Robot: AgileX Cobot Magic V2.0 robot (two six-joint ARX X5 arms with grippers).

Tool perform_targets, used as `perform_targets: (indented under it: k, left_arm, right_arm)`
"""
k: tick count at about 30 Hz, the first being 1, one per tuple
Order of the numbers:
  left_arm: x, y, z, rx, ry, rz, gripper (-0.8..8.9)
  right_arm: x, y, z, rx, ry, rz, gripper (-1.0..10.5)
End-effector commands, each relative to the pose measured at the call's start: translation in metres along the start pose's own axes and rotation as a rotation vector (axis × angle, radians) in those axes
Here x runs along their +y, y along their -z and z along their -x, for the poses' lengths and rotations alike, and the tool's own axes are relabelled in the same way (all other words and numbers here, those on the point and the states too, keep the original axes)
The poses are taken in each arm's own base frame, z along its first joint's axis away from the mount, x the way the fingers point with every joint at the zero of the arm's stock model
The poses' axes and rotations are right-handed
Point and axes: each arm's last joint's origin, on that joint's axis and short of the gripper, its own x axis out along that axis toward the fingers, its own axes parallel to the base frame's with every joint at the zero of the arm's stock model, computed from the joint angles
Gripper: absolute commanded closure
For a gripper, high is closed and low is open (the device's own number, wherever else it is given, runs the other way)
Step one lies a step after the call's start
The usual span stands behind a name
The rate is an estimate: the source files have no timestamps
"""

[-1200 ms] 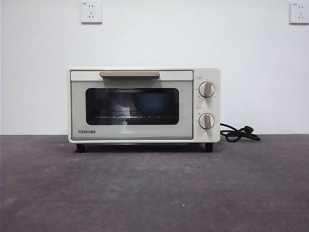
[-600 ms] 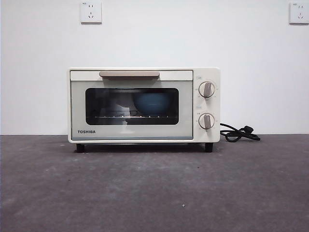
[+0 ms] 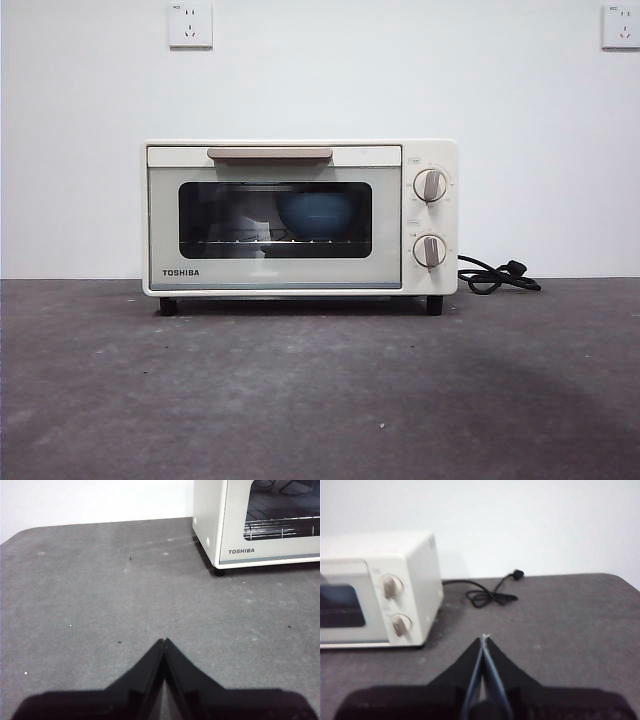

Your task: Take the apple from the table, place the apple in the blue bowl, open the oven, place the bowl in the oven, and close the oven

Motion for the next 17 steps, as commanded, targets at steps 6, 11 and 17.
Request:
perform_targets:
  k: [6, 11, 17]
  left_arm:
    - [0.0, 0.003, -0.001, 0.003, 0.002, 0.004, 8.17]
    - [0.0, 0.003, -0.001, 0.003, 0.002, 0.004, 8.17]
    - [0.0, 0.003, -0.001, 0.01, 0.002, 0.004, 8.17]
  right_arm:
    - [-0.004, 0.046, -0.005, -0.01, 0.042, 0.081, 9.5]
    - [-0.004, 0.073, -0.006, 0.067, 0.042, 0.094, 9.5]
    - [-0.004, 0.079, -0.006, 0.128, 0.035, 0.093, 9.5]
